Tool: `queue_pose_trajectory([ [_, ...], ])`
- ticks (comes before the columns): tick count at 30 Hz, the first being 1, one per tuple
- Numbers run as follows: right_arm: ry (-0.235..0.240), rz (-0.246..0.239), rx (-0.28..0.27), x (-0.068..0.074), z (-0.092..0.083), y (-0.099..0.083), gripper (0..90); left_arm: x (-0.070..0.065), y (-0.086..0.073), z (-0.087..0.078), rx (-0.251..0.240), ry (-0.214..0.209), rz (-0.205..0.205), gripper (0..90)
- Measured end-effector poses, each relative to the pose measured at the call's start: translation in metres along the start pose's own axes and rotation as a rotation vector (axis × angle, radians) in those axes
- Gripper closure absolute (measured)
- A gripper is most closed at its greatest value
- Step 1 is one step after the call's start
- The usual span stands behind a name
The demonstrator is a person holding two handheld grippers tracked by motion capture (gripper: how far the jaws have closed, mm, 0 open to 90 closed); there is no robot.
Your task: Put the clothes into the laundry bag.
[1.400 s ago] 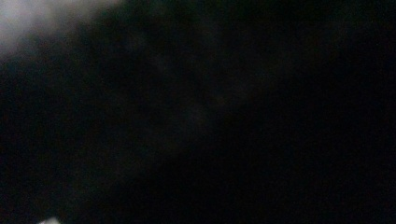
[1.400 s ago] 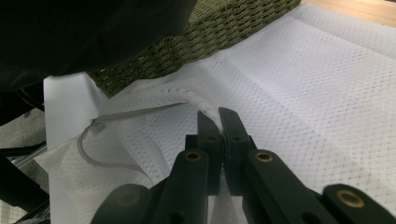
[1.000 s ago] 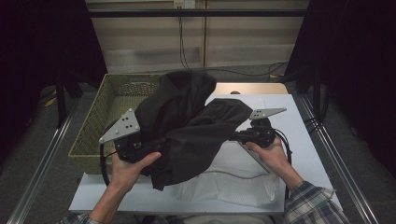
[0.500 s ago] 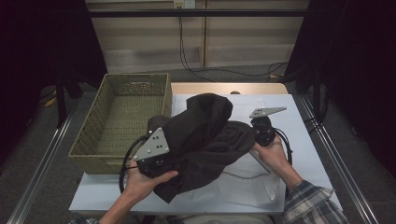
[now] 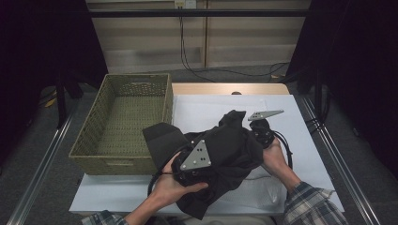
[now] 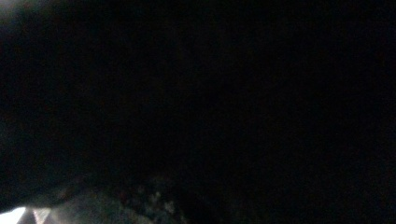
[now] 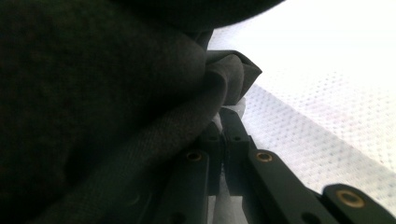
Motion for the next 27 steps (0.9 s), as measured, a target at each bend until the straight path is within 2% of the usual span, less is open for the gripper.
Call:
queue_pose_trajectory([
  [2, -0.004, 0.0, 0.011, -0.003, 0.001, -0.004, 89.2, -0.005, -0.006, 0.01, 0.028, -0.019, 0.011, 68.7],
  [4, -0.008, -0.003, 0.023, -0.005, 0.002, -0.008, 89.2, -0.01, -0.015, 0.019, 0.056, -0.045, 0.002, 68.5],
  [10, -0.009, -0.013, 0.03, -0.002, 0.005, -0.011, 89.2, -0.018, -0.036, 0.034, 0.068, -0.087, -0.029, 67.9],
  [14, -0.003, -0.018, 0.028, 0.0, 0.005, -0.01, 89.2, -0.025, -0.043, 0.044, 0.092, -0.116, -0.017, 67.7],
  [17, -0.003, -0.019, 0.025, 0.0, 0.005, -0.009, 89.2, -0.026, -0.052, 0.054, 0.121, -0.129, -0.034, 67.4],
  [18, -0.005, -0.017, 0.022, 0.0, 0.005, -0.009, 89.2, -0.025, -0.059, 0.058, 0.132, -0.125, -0.062, 67.3],
  [19, -0.005, -0.015, 0.024, 0.0, 0.005, -0.01, 89.2, -0.027, -0.066, 0.064, 0.123, -0.137, -0.078, 67.2],
  [20, -0.002, -0.013, 0.023, 0.0, 0.005, -0.009, 89.2, -0.03, -0.07, 0.067, 0.122, -0.146, -0.062, 66.9],
  [24, -0.002, -0.029, 0.014, 0.005, 0.003, -0.006, 89.2, -0.028, -0.069, 0.066, 0.089, -0.132, -0.064, 63.3],
  [25, -0.007, -0.027, 0.019, 0.004, 0.002, -0.007, 89.3, -0.03, -0.068, 0.066, 0.066, -0.129, -0.081, 60.3],
  [27, -0.016, -0.02, 0.016, 0.001, 0.003, -0.008, 89.2, -0.034, -0.066, 0.065, 0.053, -0.129, -0.082, 48.9],
])
Point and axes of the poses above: each handheld gripper's, and its own axes: z roughly forward along the jaws, y roughly out of its top, x roughly to its left, the point moved 10 cm from there along z, roughly forward along the jaws, and after that the axes turned 12 degrees about -x, right-handed, at the moved point
